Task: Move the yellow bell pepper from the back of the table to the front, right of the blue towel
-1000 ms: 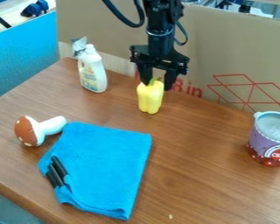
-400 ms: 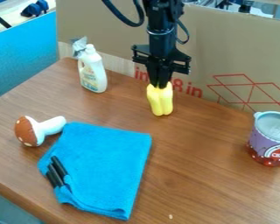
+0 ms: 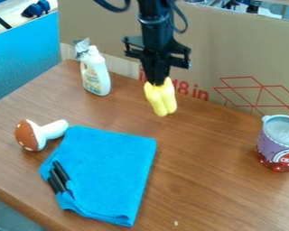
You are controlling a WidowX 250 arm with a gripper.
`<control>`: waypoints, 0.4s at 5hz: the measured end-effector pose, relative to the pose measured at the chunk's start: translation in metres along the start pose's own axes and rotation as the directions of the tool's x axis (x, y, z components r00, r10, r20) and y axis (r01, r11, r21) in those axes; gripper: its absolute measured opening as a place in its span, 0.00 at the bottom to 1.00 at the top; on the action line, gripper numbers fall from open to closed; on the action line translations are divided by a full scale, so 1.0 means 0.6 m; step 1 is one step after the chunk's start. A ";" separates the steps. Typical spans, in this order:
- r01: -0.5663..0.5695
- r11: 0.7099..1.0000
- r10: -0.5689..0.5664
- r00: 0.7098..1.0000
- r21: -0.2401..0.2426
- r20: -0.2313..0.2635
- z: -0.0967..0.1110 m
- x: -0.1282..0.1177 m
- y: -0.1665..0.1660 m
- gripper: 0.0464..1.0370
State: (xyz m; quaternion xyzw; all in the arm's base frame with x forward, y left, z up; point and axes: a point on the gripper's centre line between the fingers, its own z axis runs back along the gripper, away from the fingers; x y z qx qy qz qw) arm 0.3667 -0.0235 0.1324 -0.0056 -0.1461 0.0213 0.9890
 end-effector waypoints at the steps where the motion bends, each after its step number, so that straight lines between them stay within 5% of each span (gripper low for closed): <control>1: 0.053 0.999 -0.052 0.998 -0.005 0.024 0.032 -0.051 -0.039 0.07; 2: 0.123 0.992 -0.123 0.992 -0.018 -0.008 0.024 -0.100 -0.096 0.07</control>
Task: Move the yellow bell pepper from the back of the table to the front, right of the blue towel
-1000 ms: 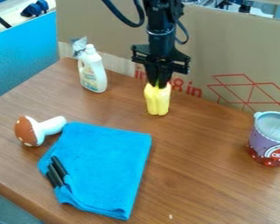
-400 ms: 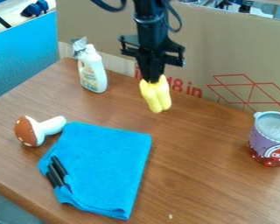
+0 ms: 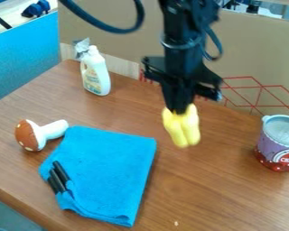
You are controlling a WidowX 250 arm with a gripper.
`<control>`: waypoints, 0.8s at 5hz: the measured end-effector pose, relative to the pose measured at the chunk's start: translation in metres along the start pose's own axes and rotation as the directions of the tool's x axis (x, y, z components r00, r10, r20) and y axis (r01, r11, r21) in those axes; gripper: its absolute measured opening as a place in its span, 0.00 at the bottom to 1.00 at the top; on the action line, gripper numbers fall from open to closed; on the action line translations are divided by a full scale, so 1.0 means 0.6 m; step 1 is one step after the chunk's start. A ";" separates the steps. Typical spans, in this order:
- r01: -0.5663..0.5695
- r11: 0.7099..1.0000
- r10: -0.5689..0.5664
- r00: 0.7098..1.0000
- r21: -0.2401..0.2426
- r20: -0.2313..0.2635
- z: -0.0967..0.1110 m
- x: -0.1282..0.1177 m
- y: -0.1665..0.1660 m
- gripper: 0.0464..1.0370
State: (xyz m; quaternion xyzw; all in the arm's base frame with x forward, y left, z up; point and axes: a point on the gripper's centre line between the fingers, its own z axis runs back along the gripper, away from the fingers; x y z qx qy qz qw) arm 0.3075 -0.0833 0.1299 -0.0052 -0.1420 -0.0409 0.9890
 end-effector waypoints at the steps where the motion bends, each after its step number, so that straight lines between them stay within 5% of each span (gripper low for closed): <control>1: 0.064 0.998 -0.064 0.996 -0.005 -0.059 -0.013 -0.037 -0.055 0.07; 4: 0.198 0.980 -0.192 0.971 0.027 -0.145 -0.040 -0.128 -0.115 0.07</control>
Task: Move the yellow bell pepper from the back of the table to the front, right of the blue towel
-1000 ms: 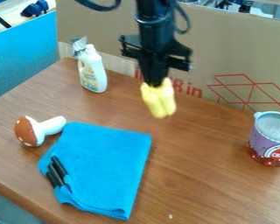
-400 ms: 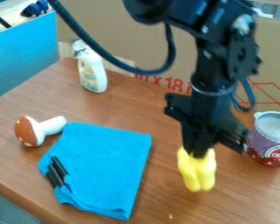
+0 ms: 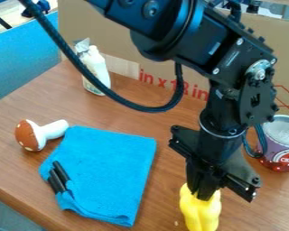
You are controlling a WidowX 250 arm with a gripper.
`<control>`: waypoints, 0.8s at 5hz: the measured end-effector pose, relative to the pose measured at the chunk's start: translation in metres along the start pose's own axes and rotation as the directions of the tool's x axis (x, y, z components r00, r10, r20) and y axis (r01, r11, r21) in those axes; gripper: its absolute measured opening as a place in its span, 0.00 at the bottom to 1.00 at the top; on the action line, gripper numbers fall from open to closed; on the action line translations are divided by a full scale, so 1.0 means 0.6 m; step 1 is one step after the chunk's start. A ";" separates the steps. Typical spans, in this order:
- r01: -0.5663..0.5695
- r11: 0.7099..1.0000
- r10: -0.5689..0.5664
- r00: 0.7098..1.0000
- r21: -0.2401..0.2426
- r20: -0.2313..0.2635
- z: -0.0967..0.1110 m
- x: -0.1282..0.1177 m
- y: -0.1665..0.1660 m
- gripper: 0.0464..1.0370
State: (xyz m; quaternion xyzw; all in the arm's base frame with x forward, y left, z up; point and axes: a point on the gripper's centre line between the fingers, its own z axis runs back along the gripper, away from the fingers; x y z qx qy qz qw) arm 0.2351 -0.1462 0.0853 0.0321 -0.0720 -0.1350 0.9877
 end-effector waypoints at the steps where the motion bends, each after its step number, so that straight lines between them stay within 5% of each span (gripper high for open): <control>1: -0.008 0.999 0.008 1.000 0.034 0.002 -0.005 -0.004 0.001 0.07; 2: -0.014 0.998 0.014 1.000 0.055 -0.003 -0.006 -0.005 0.004 0.10; 3: -0.008 0.998 0.009 1.000 0.064 -0.027 -0.010 -0.011 0.007 0.31; 4: -0.029 0.999 0.029 0.999 0.020 -0.016 -0.009 -0.011 0.010 0.61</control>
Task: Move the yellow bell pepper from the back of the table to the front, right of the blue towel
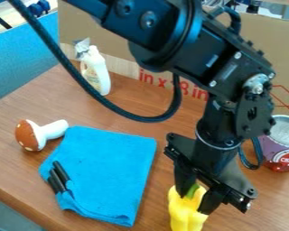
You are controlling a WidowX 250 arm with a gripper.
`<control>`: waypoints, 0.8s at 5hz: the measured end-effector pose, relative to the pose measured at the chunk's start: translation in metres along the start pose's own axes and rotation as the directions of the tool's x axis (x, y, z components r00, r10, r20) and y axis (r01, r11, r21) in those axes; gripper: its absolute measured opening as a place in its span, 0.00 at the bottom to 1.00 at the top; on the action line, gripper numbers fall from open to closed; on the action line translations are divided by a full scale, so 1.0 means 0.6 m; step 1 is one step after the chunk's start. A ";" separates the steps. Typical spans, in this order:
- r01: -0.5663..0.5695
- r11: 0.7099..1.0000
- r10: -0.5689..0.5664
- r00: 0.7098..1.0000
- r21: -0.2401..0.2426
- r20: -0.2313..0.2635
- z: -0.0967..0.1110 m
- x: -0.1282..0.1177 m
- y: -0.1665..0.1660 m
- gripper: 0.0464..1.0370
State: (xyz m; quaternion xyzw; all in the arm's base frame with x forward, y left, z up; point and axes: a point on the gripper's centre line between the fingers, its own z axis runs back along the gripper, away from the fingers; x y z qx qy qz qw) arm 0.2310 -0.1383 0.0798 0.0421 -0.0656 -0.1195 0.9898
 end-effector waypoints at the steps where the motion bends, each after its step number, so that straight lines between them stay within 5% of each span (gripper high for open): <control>1: -0.043 0.999 0.043 0.997 -0.002 0.057 0.019 0.008 0.016 0.91; 3: -0.168 0.975 0.194 0.964 -0.148 0.182 0.086 0.015 0.088 0.97; 4: -0.236 0.966 0.253 0.949 -0.109 0.189 0.095 0.010 0.142 0.96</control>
